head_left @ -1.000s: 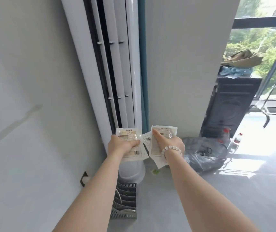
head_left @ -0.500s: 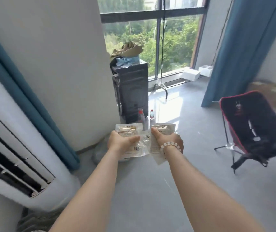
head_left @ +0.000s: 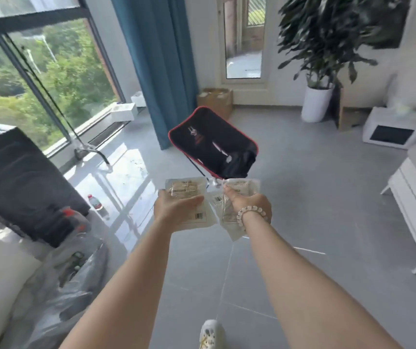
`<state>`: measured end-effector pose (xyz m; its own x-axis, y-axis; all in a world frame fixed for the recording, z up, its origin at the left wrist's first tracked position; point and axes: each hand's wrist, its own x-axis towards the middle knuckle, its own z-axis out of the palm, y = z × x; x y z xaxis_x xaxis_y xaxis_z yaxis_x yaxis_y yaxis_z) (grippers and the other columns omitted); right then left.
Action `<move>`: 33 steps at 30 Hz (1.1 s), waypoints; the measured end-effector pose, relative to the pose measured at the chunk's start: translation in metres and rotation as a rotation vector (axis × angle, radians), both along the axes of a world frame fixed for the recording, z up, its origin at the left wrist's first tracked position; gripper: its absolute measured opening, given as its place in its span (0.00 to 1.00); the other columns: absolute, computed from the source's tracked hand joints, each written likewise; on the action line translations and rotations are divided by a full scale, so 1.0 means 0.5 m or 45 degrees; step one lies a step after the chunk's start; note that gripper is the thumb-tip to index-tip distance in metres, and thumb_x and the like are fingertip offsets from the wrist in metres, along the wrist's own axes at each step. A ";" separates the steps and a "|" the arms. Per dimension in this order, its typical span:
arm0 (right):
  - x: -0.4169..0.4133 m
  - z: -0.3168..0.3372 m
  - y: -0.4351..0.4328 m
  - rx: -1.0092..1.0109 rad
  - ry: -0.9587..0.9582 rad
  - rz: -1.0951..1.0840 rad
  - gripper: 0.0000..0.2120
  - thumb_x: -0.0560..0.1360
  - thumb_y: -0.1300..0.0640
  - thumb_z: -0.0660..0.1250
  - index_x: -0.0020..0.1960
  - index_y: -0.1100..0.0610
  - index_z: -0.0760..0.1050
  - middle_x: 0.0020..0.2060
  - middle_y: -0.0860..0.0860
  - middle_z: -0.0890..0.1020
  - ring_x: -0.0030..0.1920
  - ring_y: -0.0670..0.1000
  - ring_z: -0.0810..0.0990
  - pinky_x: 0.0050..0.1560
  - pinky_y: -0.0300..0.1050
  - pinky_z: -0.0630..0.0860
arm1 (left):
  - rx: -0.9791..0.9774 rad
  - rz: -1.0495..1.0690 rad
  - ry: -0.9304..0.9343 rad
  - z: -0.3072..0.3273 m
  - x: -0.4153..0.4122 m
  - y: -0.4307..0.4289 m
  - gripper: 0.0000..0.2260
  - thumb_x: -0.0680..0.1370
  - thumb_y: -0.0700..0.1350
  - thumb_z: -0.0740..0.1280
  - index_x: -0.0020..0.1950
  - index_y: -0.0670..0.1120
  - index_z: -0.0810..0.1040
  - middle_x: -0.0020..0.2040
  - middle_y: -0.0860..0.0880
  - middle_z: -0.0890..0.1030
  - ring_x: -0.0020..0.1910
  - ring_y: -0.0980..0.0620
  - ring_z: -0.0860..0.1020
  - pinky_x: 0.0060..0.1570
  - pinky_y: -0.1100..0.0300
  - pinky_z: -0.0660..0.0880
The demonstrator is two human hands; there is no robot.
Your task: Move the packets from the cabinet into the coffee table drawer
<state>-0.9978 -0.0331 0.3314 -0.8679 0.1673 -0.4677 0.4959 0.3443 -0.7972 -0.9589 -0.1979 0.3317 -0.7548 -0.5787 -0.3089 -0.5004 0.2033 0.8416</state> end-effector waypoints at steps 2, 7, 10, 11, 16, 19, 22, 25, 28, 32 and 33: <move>-0.040 -0.010 0.062 0.021 -0.011 -0.119 0.39 0.65 0.32 0.70 0.64 0.60 0.73 0.62 0.55 0.77 0.62 0.58 0.76 0.57 0.48 0.73 | 0.012 -0.118 0.015 -0.005 -0.070 0.057 0.33 0.51 0.58 0.77 0.53 0.47 0.78 0.45 0.48 0.83 0.43 0.50 0.83 0.43 0.55 0.81; -0.144 -0.032 0.170 0.028 0.020 -0.383 0.40 0.64 0.31 0.70 0.68 0.53 0.71 0.62 0.54 0.77 0.61 0.57 0.77 0.58 0.49 0.74 | -0.029 -0.423 0.013 -0.021 -0.239 0.182 0.23 0.59 0.53 0.78 0.50 0.49 0.77 0.44 0.51 0.82 0.43 0.53 0.82 0.41 0.59 0.79; -0.196 -0.037 0.228 0.039 0.035 -0.512 0.39 0.63 0.31 0.70 0.69 0.49 0.70 0.61 0.53 0.78 0.61 0.56 0.77 0.56 0.47 0.74 | -0.054 -0.583 -0.044 -0.033 -0.332 0.250 0.33 0.55 0.57 0.77 0.55 0.47 0.75 0.48 0.50 0.82 0.45 0.52 0.81 0.39 0.59 0.79; -0.212 -0.039 0.249 0.039 0.037 -0.569 0.39 0.63 0.31 0.70 0.68 0.50 0.71 0.60 0.53 0.79 0.60 0.56 0.77 0.56 0.47 0.74 | -0.067 -0.617 -0.065 -0.039 -0.361 0.272 0.35 0.52 0.59 0.77 0.56 0.47 0.75 0.48 0.50 0.81 0.45 0.51 0.81 0.41 0.57 0.80; -0.267 -0.057 0.363 0.027 -0.032 -0.838 0.41 0.61 0.29 0.70 0.66 0.53 0.73 0.60 0.53 0.79 0.60 0.56 0.78 0.56 0.48 0.74 | -0.078 -0.860 -0.102 -0.064 -0.482 0.411 0.28 0.63 0.53 0.79 0.55 0.44 0.73 0.47 0.50 0.79 0.44 0.51 0.79 0.39 0.60 0.76; -0.260 -0.067 0.432 0.052 -0.102 -0.977 0.37 0.63 0.31 0.70 0.61 0.56 0.76 0.56 0.53 0.81 0.57 0.56 0.79 0.53 0.46 0.76 | -0.075 -1.026 -0.132 -0.078 -0.518 0.502 0.29 0.63 0.54 0.79 0.57 0.44 0.71 0.49 0.50 0.78 0.46 0.50 0.78 0.42 0.60 0.74; -0.238 -0.069 0.513 0.076 -0.135 -1.124 0.33 0.64 0.33 0.70 0.57 0.57 0.76 0.54 0.53 0.81 0.53 0.55 0.80 0.49 0.44 0.75 | -0.081 -1.204 -0.137 -0.085 -0.529 0.612 0.30 0.64 0.53 0.78 0.60 0.44 0.71 0.51 0.50 0.77 0.46 0.50 0.75 0.42 0.60 0.71; -0.197 -0.071 0.593 0.082 -0.130 -1.267 0.27 0.64 0.33 0.69 0.51 0.55 0.77 0.44 0.50 0.80 0.43 0.53 0.77 0.45 0.42 0.75 | -0.090 -1.377 -0.114 -0.083 -0.505 0.718 0.30 0.66 0.53 0.78 0.61 0.43 0.70 0.50 0.49 0.75 0.46 0.50 0.73 0.43 0.60 0.69; -0.141 -0.067 0.654 0.097 -0.136 -1.415 0.25 0.64 0.34 0.69 0.47 0.54 0.76 0.41 0.50 0.79 0.40 0.52 0.75 0.41 0.41 0.71 | -0.108 -1.528 -0.139 -0.090 -0.470 0.804 0.31 0.66 0.53 0.77 0.62 0.43 0.68 0.49 0.49 0.73 0.48 0.49 0.74 0.44 0.59 0.70; -0.070 -0.058 0.732 0.156 -0.148 -1.558 0.28 0.65 0.34 0.69 0.54 0.54 0.77 0.45 0.51 0.79 0.47 0.53 0.78 0.43 0.41 0.72 | -0.141 -1.705 -0.137 -0.093 -0.420 0.914 0.31 0.65 0.53 0.78 0.60 0.42 0.70 0.51 0.48 0.76 0.50 0.47 0.77 0.46 0.58 0.74; -0.052 -0.059 0.752 0.159 -0.166 -1.600 0.30 0.65 0.33 0.68 0.55 0.55 0.77 0.48 0.51 0.80 0.49 0.54 0.79 0.44 0.42 0.73 | -0.127 -1.754 -0.130 -0.090 -0.405 0.941 0.30 0.65 0.52 0.78 0.59 0.43 0.70 0.51 0.48 0.76 0.49 0.47 0.76 0.47 0.57 0.74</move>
<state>-1.0240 0.3427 0.3021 -0.0287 0.8879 -0.4590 0.6067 -0.3495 -0.7140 -1.1612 0.2727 0.2867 -0.7065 0.5849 -0.3985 0.0935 0.6352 0.7666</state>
